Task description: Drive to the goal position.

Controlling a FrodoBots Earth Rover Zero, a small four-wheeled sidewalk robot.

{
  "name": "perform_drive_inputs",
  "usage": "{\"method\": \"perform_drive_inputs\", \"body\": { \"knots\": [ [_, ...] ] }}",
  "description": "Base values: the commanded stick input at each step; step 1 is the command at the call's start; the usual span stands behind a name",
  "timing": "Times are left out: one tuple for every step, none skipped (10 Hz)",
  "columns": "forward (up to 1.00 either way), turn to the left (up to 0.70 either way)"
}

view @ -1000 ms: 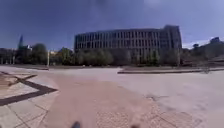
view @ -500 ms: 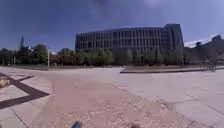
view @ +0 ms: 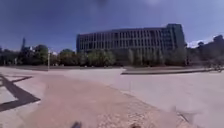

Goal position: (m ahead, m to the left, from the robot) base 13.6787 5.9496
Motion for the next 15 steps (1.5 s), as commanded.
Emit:
{"method": "perform_drive_inputs", "body": {
  "knots": [
    [0.85,0.03],
    [0.85,0.03],
    [0.85,-0.29],
    [0.85,-0.3],
    [0.85,-0.1],
    [0.85,0.03],
    [0.85,0.03],
    [0.85,0.03],
    [0.85,0.03],
    [0.85,0.03],
    [0.85,0.03],
    [0.85,0.03],
    [0.85,0.03],
    [0.85,0.03],
    [0.85,0.03]
  ]
}}
